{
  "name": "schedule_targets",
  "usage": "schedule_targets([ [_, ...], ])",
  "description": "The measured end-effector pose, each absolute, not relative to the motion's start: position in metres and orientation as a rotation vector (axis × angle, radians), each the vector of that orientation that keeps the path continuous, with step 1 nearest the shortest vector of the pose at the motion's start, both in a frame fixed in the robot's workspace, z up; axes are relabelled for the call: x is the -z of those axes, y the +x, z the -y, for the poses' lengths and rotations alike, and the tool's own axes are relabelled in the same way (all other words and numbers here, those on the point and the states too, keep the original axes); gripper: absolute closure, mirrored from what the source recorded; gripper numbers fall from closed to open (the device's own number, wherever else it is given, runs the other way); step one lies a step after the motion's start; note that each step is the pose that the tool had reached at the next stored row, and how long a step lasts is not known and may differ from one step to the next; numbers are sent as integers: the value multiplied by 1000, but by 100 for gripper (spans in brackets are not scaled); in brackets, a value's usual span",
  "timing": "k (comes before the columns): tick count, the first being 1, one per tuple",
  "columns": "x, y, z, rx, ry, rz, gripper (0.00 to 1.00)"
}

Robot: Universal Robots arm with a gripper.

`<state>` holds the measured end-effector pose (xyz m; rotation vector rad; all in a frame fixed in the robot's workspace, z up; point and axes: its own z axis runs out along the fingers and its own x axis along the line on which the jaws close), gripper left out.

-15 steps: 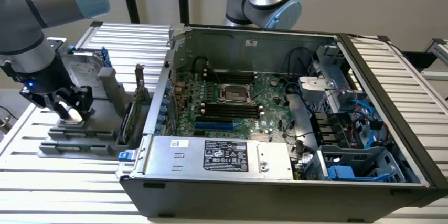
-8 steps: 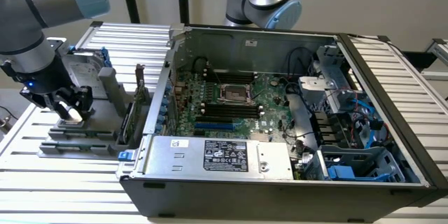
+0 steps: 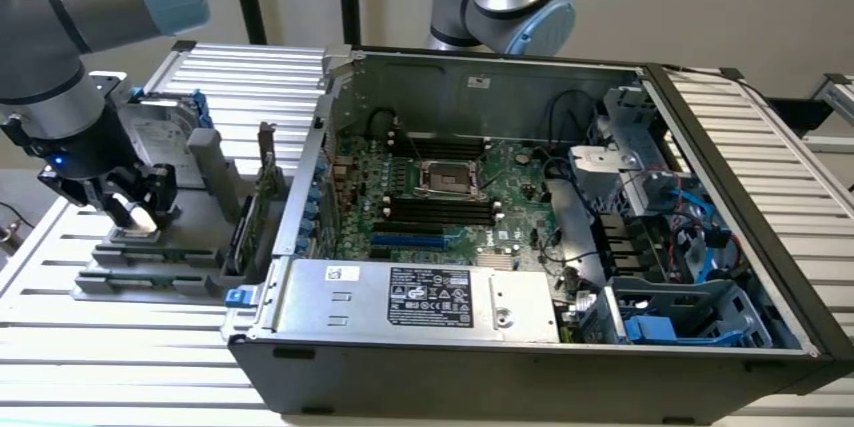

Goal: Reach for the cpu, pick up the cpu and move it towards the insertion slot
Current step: 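Pick up the cpu and move it towards the insertion slot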

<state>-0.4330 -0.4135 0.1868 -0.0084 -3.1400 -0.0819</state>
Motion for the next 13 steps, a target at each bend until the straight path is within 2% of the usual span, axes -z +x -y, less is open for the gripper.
schedule_targets([
  [7,-196,-433,414,81,-9,3130,46],
  [13,-216,-432,414,81,-9,3123,46],
])
